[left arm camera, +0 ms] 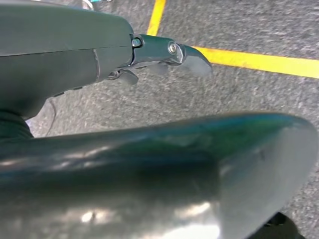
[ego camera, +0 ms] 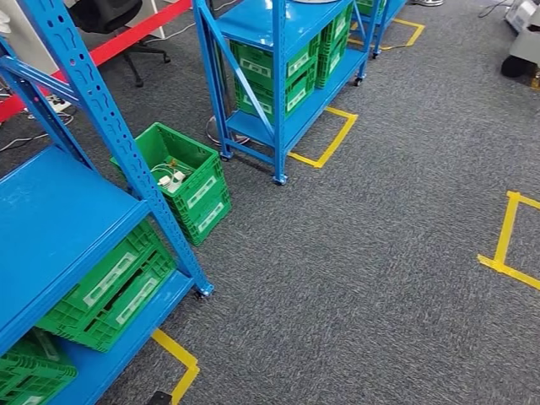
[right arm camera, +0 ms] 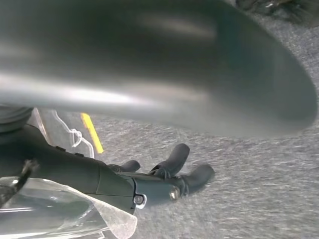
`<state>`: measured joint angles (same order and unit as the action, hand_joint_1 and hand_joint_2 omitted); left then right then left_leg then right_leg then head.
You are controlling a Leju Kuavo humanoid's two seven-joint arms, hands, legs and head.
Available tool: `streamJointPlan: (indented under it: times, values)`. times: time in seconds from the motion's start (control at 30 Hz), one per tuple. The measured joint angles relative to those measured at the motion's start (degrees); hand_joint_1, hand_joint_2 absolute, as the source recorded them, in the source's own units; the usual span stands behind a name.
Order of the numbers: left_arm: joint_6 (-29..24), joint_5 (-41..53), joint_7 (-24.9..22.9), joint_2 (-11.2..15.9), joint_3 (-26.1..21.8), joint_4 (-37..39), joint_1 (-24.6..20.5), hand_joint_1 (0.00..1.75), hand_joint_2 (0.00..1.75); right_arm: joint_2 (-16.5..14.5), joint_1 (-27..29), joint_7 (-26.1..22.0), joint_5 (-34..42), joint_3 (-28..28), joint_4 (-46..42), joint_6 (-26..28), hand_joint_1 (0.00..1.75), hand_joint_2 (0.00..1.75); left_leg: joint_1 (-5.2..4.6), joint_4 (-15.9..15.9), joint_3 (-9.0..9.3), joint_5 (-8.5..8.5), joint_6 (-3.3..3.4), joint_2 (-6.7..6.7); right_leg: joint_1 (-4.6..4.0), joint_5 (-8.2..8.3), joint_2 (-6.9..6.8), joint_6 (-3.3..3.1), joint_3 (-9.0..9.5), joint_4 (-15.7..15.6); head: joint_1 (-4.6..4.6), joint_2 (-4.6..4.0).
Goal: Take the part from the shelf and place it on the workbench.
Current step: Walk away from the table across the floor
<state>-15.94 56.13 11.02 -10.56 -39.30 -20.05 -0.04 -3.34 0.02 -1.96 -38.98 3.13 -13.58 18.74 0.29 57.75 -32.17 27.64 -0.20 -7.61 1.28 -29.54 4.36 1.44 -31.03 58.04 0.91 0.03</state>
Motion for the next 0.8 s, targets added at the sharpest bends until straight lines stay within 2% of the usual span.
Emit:
streamJointPlan:
  times: [0.03, 0.07, 0.13, 0.17, 0.2, 0.23, 0.27, 0.3, 0.33, 0.37, 0.4, 0.43, 0.5, 0.53, 0.57, 0.6, 0.63, 0.67, 0.7, 0.73, 0.77, 0.8]
  values:
    - [0.0, 0.0, 0.0, 0.0, 0.0, 0.0, 0.1, 0.00, 0.00, 0.0, 0.0, 0.0, -0.1, 0.0, 0.0, 0.0, 0.00, 0.00, -0.04, 0.5, -0.28, 0.38, -0.27, 0.93, -0.01, 0.02, -0.77, -0.38, 0.15, -0.1, 0.13, 0.00]
    - [0.0, 0.0, -0.1, 0.0, 0.0, 0.0, 0.1, 0.00, 0.00, 0.0, 0.0, 0.0, -0.1, 0.0, 0.0, 0.1, 0.00, 0.00, -0.11, 2.0, -1.01, 1.32, -0.50, 2.47, 0.00, 0.04, -1.66, -0.74, 0.31, -0.3, 0.33, -0.01]
    - [-0.1, -0.1, -0.1, 0.0, 0.0, 0.0, -0.1, 0.00, 0.00, 0.0, 0.2, 0.0, -0.1, 0.1, 0.0, 0.2, 0.00, 0.00, -0.19, 8.3, -4.05, 4.54, -0.88, 5.90, -0.20, -0.12, -3.53, -1.32, 0.54, -0.5, 0.68, -0.01]
    - [-0.1, -0.2, -0.1, 0.0, 0.0, 0.0, -0.1, 0.00, 0.00, 0.0, 0.2, 0.0, -0.1, 0.1, 0.0, 0.3, 0.00, 0.00, -0.13, 12.2, -6.02, 6.15, -0.99, 6.61, -0.36, -0.26, -4.53, -1.50, 0.62, -0.5, 0.71, -0.01]
    - [-0.2, -0.2, -0.1, 0.0, 0.0, 0.0, -0.1, 0.00, 0.00, 0.0, 0.3, 0.0, -0.1, 0.1, 0.0, 0.3, 0.00, 0.00, -0.09, 15.2, -7.48, 6.96, -1.03, 6.90, -0.50, -0.42, -5.49, -1.62, 0.72, -0.5, 0.70, -0.01]
    - [-0.2, -0.2, -0.1, 0.0, 0.0, 0.0, 0.0, 0.00, 0.00, 0.0, 0.3, 0.0, -0.1, 0.2, 0.0, 0.3, 0.00, 0.00, -0.08, 16.3, -8.03, 6.71, -0.99, 7.03, -0.61, -0.58, -6.38, -1.67, 0.87, -0.5, 0.72, -0.01]
    - [-0.2, -0.3, -0.1, 0.0, 0.0, 0.0, 0.2, 0.00, 0.00, 0.0, 0.2, -0.1, -0.1, 0.2, 0.0, 0.3, 0.00, 0.00, -0.10, 15.1, -7.45, 5.37, -0.84, 7.19, -0.71, -0.74, -7.18, -1.68, 1.09, -0.5, 0.72, -0.01]
    - [-0.2, -0.3, -0.1, -0.1, 0.0, 0.0, 0.3, 0.00, 0.00, 0.0, 0.2, -0.1, -0.1, 0.3, 0.0, 0.3, 0.00, 0.00, -0.20, 11.9, -5.82, 3.26, -0.56, 7.69, -0.80, -0.93, -7.90, -1.66, 1.39, -0.5, 0.73, -0.01]
    - [-0.2, -0.3, -0.1, 0.0, 0.0, 0.0, 0.3, 0.00, 0.00, 0.0, 0.1, -0.1, -0.1, 0.4, 0.0, 0.3, 0.00, 0.00, -0.49, 7.8, -3.75, 1.38, -0.09, 9.12, -0.88, -1.13, -8.56, -1.60, 1.66, -0.5, 0.71, -0.01]
    - [-0.3, -0.3, -0.1, 0.0, 0.0, 0.0, 0.3, 0.00, 0.00, 0.0, 0.1, -0.2, -0.1, 0.5, 0.0, 0.3, 0.00, 0.00, -0.91, 4.2, -1.92, 0.22, 0.39, 10.75, -1.04, -1.40, -9.19, -1.41, 1.90, -0.5, 0.73, -0.01]
    - [-0.3, -0.4, -0.1, 0.0, 0.0, 0.0, 0.1, 0.00, 0.00, 0.0, 0.1, -0.2, -0.1, 0.5, 0.0, 0.4, 0.00, 0.00, -1.30, 1.7, -0.74, -0.30, 0.81, 12.12, -1.17, -1.62, -9.88, -1.18, 2.09, -0.5, 0.76, 0.00]
    - [-0.3, -0.5, -0.1, 0.0, 0.0, 0.0, 0.1, 0.00, 0.00, 0.0, 0.1, -0.3, -0.1, 0.6, 0.0, 0.4, 0.00, 0.00, -1.65, 0.6, -0.28, -0.20, 1.12, 12.93, -1.26, -1.80, -10.60, -0.92, 2.21, -0.6, 0.75, 0.00]
    - [-0.3, -0.7, -0.1, 0.0, 0.0, 0.0, 0.1, 0.00, 0.00, 0.0, 0.0, -0.3, -0.2, 0.6, 0.0, 0.5, 0.00, 0.00, -1.71, 0.0, -0.26, -0.28, 1.50, 11.82, -1.36, -2.07, -12.08, -0.39, 2.62, -0.8, 0.80, 0.01]
    - [-0.3, -0.7, -0.1, 0.0, 0.0, 0.0, 0.3, 0.00, 0.00, 0.0, -0.1, -0.3, -0.2, 0.7, -0.1, 0.5, 0.00, 0.00, -1.55, -0.4, -0.07, -0.48, 1.72, 11.08, -1.33, -2.42, -11.77, -0.13, 2.71, -0.7, 0.70, 0.00]
    - [-0.3, -0.8, -0.1, 0.0, 0.0, 0.0, 0.4, 0.00, 0.00, 0.0, -0.2, -0.4, -0.2, 0.7, -0.1, 0.5, 0.00, 0.00, -1.31, -0.8, 0.15, -0.70, 1.98, 10.33, -1.26, -3.25, -10.46, 0.12, 2.35, 0.4, 0.57, 0.01]
    - [-0.3, -0.8, -0.1, 0.0, 0.0, 0.0, 0.4, 0.00, 0.00, 0.0, -0.2, -0.4, -0.2, 0.8, -0.1, 0.6, 0.00, 0.00, -1.03, -1.1, 0.38, -0.88, 2.17, 9.56, -1.16, -4.63, -8.59, 0.36, 1.27, 2.8, 0.37, 0.01]
    - [-0.3, -0.9, -0.1, -0.1, 0.0, 0.0, 0.3, 0.00, 0.00, 0.0, -0.1, -0.5, -0.2, 0.8, -0.1, 0.6, 0.00, 0.00, -0.91, -1.2, 0.42, -0.92, 2.29, 8.78, -0.99, -6.34, -6.49, 0.53, -0.48, 6.5, 0.12, 0.00]
    - [-0.3, -0.9, -0.1, -0.1, 0.0, 0.0, 0.3, 0.00, 0.00, 0.0, 0.0, -0.5, -0.2, 0.8, -0.1, 0.6, 0.00, 0.00, -0.84, -1.2, 0.41, -0.93, 2.36, 7.87, -0.86, -7.96, -5.16, 0.69, -2.76, 10.7, -0.01, 0.00]
    - [-0.3, -0.9, -0.1, -0.2, 0.0, 0.0, 0.2, 0.00, 0.00, 0.0, 0.1, -0.6, -0.2, 0.9, -0.1, 0.6, 0.00, 0.00, -0.81, -1.2, 0.43, -0.90, 2.37, 6.99, -0.76, -8.87, -4.63, 0.83, -4.76, 14.1, -0.10, -0.01]
    - [-0.3, -0.9, -0.1, -0.2, 0.0, 0.0, 0.3, 0.00, 0.00, 0.0, 0.2, -0.6, -0.2, 0.9, -0.1, 0.6, 0.00, 0.00, -0.78, -1.1, 0.49, -0.87, 2.36, 6.12, -0.68, -8.68, -4.47, 0.93, -6.03, 15.8, -0.15, -0.01]
    - [-0.3, -1.0, -0.1, -0.3, 0.0, 0.0, 0.4, 0.00, 0.00, 0.0, 0.3, -0.7, -0.2, 0.9, -0.1, 0.6, 0.00, 0.00, -0.73, -1.1, 0.60, -0.81, 2.28, 5.27, -0.61, -7.28, -4.39, 1.02, -6.25, 15.1, -0.16, -0.01]
    - [-0.3, -1.0, -0.1, -0.3, 0.0, 0.0, 0.4, 0.00, 0.00, 0.0, 0.3, -0.7, -0.2, 0.9, -0.1, 0.6, 0.00, 0.00, -0.63, -1.0, 0.77, -0.72, 2.13, 4.48, -0.51, -4.93, -4.13, 1.09, -5.28, 12.1, -0.18, -0.01]
